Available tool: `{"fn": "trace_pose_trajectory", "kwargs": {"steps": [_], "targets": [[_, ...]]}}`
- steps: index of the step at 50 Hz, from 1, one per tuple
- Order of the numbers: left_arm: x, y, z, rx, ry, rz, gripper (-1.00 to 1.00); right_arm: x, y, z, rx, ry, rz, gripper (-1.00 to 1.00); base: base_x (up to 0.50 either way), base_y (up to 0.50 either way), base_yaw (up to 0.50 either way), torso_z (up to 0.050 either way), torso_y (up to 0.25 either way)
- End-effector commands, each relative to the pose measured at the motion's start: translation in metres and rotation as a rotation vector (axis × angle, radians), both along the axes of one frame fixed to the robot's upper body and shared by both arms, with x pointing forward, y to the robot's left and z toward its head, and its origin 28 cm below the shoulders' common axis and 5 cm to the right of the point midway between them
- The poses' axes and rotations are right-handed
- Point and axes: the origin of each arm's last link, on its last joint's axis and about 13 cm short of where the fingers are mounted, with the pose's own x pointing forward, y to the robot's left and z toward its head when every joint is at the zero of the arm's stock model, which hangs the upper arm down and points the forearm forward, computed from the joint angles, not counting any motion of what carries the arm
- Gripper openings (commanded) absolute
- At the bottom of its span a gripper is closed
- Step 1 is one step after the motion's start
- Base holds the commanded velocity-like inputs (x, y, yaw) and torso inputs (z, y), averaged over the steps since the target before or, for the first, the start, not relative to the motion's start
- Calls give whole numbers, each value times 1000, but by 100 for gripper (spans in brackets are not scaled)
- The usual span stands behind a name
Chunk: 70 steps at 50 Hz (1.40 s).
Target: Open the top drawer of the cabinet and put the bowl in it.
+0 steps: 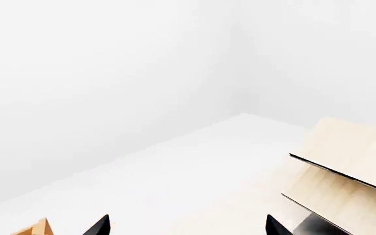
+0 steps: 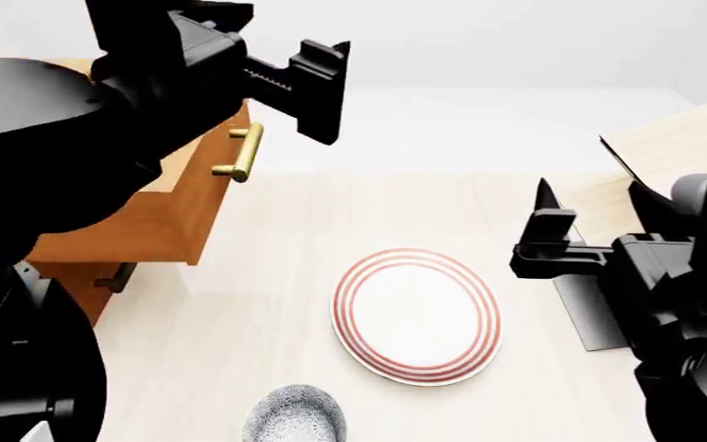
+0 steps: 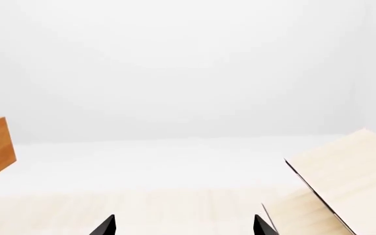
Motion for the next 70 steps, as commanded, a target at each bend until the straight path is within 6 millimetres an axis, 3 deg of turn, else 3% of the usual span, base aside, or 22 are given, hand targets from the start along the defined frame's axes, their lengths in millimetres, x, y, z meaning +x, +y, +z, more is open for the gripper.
{"fn": "trace_pose_trajectory", "kwargs": {"steps": [1, 11, 23, 38, 51, 70], "targets": [[-40, -8, -17, 68, -30, -141, 100, -2, -1, 2, 2, -7, -7, 100, 0, 0, 0, 0, 0], [-66, -14, -47, 80, 10, -238, 100, -3, -1, 0, 0, -6, -6, 100, 0, 0, 0, 0, 0], [-84, -22, -83, 130, 78, -312, 100, -1, 0, -2, 3, -1, -4, 100, 0, 0, 0, 0, 0], [-91, -10, -132, 181, 220, -295, 100, 2, -1, -5, 6, 8, -9, 100, 0, 0, 0, 0, 0], [-94, 4, -162, 169, 335, -240, 100, 4, 0, -6, 6, 12, -6, 100, 0, 0, 0, 0, 0], [-85, 27, -185, 113, 424, -114, 100, 5, -1, -9, 8, 17, -10, 100, 0, 0, 0, 0, 0]]}}
